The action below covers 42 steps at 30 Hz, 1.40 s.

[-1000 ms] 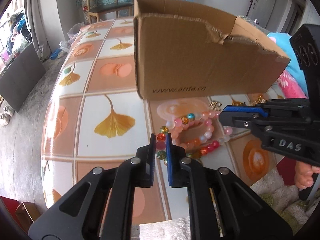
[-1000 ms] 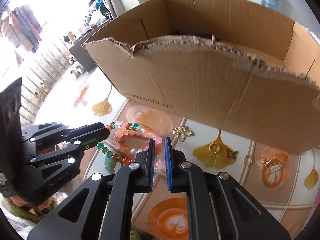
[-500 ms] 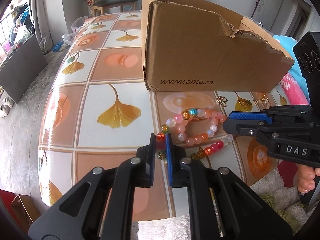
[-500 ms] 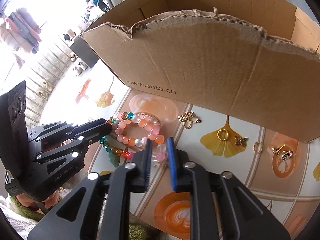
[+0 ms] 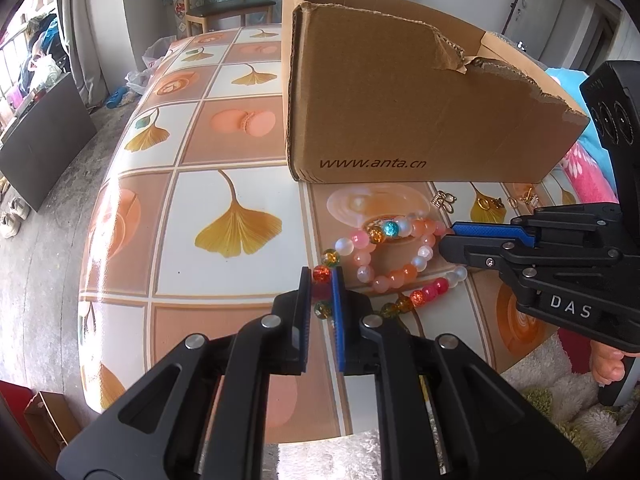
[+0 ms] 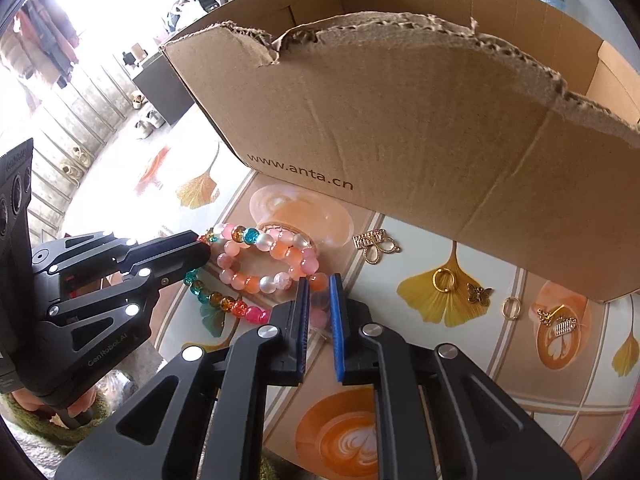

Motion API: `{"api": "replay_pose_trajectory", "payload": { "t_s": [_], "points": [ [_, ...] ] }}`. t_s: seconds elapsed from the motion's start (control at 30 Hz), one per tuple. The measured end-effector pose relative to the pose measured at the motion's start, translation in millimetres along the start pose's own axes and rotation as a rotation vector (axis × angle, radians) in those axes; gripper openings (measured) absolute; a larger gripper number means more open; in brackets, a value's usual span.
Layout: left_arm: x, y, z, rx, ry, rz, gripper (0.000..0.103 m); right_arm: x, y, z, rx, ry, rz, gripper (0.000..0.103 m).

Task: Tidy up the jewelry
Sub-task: 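Lift the beaded bracelet with the right tool over the box, then lower the bracelet into the box and open the right tool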

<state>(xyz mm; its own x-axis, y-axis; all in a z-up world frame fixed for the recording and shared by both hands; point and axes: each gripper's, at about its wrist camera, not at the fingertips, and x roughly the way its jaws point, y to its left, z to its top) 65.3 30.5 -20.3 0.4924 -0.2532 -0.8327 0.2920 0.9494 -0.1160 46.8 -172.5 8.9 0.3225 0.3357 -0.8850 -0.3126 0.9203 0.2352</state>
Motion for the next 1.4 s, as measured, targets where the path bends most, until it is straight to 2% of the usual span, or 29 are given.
{"api": "replay_pose_trajectory", "payload": {
  "t_s": [0.2, 0.5, 0.67, 0.87, 1.07, 1.2, 1.3, 1.4],
  "points": [
    [-3.5, -0.6, -1.5, -0.002, -0.017, 0.004, 0.009, -3.2, 3.5, 0.5, 0.000, -0.021, 0.000, 0.010],
    [-32.0, -9.2, 4.9, 0.026, -0.081, 0.004, 0.009, -29.0, 6.5, -2.0, -0.015, -0.096, -0.017, 0.010],
    [-52.6, -16.4, 10.6, 0.045, -0.122, 0.004, 0.009, -53.3, 8.1, -3.7, -0.032, -0.151, -0.012, 0.010],
    [-92.9, -25.6, 30.4, 0.082, -0.219, -0.008, 0.009, -95.6, 13.0, 1.6, -0.053, -0.221, 0.002, 0.010],
    [-124.4, -40.0, 78.3, 0.172, -0.331, -0.022, 0.009, -144.0, 3.8, 29.1, -0.123, -0.353, 0.006, 0.010],
    [-116.7, -45.4, 120.8, 0.211, -0.344, -0.019, 0.009, -156.4, -14.3, 65.5, -0.158, -0.397, -0.007, 0.010],
    [-92.1, -47.4, 157.1, 0.243, -0.303, 0.003, 0.009, -144.5, -36.6, 103.3, -0.139, -0.346, 0.022, 0.010],
    [-56.1, -48.2, 187.6, 0.273, -0.210, 0.022, 0.009, -113.7, -61.8, 141.4, -0.114, -0.237, 0.039, 0.010]
  ]
}}
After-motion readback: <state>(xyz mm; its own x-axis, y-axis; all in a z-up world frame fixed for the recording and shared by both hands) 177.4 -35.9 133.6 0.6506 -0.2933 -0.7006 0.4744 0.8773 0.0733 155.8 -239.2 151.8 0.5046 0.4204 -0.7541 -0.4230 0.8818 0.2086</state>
